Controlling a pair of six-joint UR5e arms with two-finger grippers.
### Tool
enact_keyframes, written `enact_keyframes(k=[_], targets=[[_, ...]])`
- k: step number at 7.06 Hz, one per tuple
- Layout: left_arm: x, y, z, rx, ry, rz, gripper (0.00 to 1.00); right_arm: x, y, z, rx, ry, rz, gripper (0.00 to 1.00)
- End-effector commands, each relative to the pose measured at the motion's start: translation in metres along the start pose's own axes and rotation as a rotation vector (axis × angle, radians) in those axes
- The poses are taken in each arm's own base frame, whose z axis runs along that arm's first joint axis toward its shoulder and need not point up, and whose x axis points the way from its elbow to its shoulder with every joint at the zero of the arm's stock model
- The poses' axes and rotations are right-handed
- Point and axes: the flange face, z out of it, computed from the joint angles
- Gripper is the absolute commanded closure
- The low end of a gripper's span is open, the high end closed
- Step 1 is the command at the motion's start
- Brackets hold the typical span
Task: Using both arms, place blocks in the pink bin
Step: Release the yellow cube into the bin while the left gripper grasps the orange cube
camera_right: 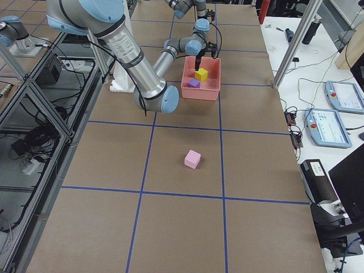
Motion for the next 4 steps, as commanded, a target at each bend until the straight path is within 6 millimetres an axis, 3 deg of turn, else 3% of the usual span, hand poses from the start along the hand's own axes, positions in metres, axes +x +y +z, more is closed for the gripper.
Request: enact_keyframes(k=[1,2,3,4], targets=[[0.034,-0.008,-0.042,-0.018,-0.017,-0.024,1.0,0.005,-0.022,-0.037,0.027,-0.006,0.062,0.01],[0.055,-0.014,-0.071,-0.016,-0.021,-0.059,1.0,0.022,-0.03,-0.063,0.036,0.054,0.095,0.01],[0.09,-0.029,-0.097,-0.017,-0.023,-0.109,1.0,0.055,-0.038,-0.081,0.045,0.106,0.065,0.01],[0.131,-0.044,-0.129,-0.011,-0.012,-0.151,1.0,0.11,-0.054,-0.094,0.064,0.146,0.011,0.01]])
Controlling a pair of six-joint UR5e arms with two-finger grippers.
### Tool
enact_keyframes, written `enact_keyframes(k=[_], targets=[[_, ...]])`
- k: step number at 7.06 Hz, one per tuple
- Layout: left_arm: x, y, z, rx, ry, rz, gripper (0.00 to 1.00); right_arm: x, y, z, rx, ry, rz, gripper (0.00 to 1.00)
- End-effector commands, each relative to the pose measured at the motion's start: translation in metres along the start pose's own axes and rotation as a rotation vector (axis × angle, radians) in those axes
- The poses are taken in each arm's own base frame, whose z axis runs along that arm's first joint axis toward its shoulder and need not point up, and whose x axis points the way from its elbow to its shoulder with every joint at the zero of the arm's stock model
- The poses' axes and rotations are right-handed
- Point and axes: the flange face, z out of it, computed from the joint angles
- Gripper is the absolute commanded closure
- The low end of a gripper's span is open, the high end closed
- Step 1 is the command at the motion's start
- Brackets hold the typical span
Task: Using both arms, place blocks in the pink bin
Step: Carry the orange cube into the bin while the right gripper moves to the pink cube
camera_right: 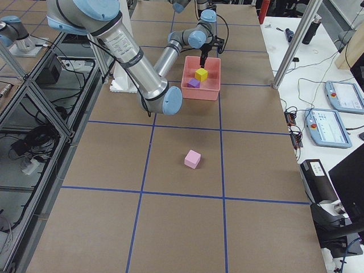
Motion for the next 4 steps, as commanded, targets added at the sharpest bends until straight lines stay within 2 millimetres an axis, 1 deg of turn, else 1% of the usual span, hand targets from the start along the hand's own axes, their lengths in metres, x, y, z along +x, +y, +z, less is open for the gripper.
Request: enact_keyframes(k=[1,2,3,4], targets=[[0.093,-0.018,-0.073,-0.044,0.061,-0.124,1.0,0.124,-0.047,-0.028,0.05,0.087,-0.143,0.01],[0.141,-0.029,-0.104,-0.055,0.114,-0.207,1.0,0.18,-0.071,-0.037,0.043,0.113,-0.256,0.01],[0.181,-0.037,-0.132,-0.055,0.144,-0.269,1.0,0.232,-0.089,-0.04,0.004,0.119,-0.355,0.01],[0.228,-0.038,-0.152,-0.079,0.186,-0.326,1.0,0.279,-0.103,-0.041,-0.021,0.141,-0.476,0.0]])
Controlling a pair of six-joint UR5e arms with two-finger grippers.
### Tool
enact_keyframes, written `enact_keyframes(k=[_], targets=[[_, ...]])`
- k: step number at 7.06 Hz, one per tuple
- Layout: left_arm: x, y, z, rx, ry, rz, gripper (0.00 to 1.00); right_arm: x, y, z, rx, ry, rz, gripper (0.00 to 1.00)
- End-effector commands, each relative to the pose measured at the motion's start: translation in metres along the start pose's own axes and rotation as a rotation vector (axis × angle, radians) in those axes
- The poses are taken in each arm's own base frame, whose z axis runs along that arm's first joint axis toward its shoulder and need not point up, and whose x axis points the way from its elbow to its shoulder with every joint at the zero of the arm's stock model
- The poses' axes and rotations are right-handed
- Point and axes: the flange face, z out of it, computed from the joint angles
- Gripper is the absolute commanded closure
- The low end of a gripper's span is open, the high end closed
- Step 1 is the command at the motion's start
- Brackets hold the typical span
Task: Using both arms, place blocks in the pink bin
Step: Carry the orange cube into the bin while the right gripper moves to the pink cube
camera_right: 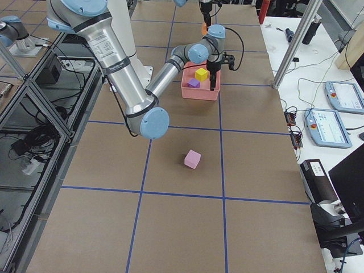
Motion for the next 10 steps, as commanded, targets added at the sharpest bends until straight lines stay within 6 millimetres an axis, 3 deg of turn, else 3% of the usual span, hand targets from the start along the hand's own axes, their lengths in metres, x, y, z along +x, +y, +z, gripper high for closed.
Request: enact_keyframes(k=[1,2,3,4,5,6,8,10], targets=[[0.103,0.037,-0.022,-0.055,0.077,-0.14,1.0,0.115,0.01,0.01,-0.041,0.041,-0.267,0.01],[0.141,0.062,-0.019,-0.078,0.097,-0.186,1.0,0.156,0.021,0.017,-0.065,0.059,-0.357,0.0],[0.164,0.095,0.002,-0.068,0.083,-0.211,1.0,0.184,0.033,0.027,-0.082,0.068,-0.415,0.01],[0.177,0.137,0.036,-0.022,0.051,-0.182,1.0,0.209,0.049,0.043,-0.077,0.065,-0.487,0.01],[0.184,0.167,0.07,-0.001,0.01,-0.153,1.0,0.234,0.058,0.058,-0.072,0.042,-0.577,0.01],[0.187,0.19,0.088,0.01,-0.011,-0.125,1.0,0.25,0.07,0.07,-0.075,-0.007,-0.612,0.01],[0.189,0.203,0.104,0.016,-0.034,-0.109,1.0,0.279,0.076,0.087,-0.107,-0.051,-0.67,0.01],[0.193,0.203,0.101,0.015,-0.025,-0.098,1.0,0.292,0.079,0.101,-0.137,-0.063,-0.69,0.01]])
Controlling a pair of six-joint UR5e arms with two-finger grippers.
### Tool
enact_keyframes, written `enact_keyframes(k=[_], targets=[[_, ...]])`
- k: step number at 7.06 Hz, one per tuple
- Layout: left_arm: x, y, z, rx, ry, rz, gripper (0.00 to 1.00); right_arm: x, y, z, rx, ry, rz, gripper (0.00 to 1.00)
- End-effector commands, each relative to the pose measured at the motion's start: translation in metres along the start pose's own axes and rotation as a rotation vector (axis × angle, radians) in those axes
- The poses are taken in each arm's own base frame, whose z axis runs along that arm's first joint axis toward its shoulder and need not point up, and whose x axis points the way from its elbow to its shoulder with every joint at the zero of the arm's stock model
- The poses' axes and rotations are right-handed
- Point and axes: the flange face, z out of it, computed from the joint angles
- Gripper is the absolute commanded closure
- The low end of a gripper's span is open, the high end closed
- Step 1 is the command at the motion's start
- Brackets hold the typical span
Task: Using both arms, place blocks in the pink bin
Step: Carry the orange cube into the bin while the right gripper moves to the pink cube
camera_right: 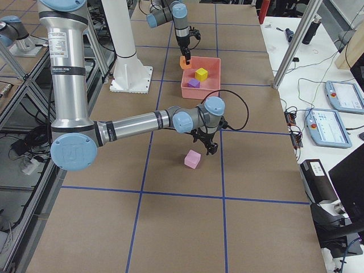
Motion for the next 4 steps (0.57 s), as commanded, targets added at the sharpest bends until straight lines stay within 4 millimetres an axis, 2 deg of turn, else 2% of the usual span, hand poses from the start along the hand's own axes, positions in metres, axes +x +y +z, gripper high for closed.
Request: enact_keyframes(k=[1,4], targets=[[0.004,0.001,-0.002,0.001,0.006,0.008,1.0,0.009,0.008,0.014,-0.022,-0.024,-0.007,0.01],[0.005,-0.002,-0.002,0.006,0.007,0.009,1.0,0.019,0.013,0.029,-0.047,-0.034,0.02,0.01]])
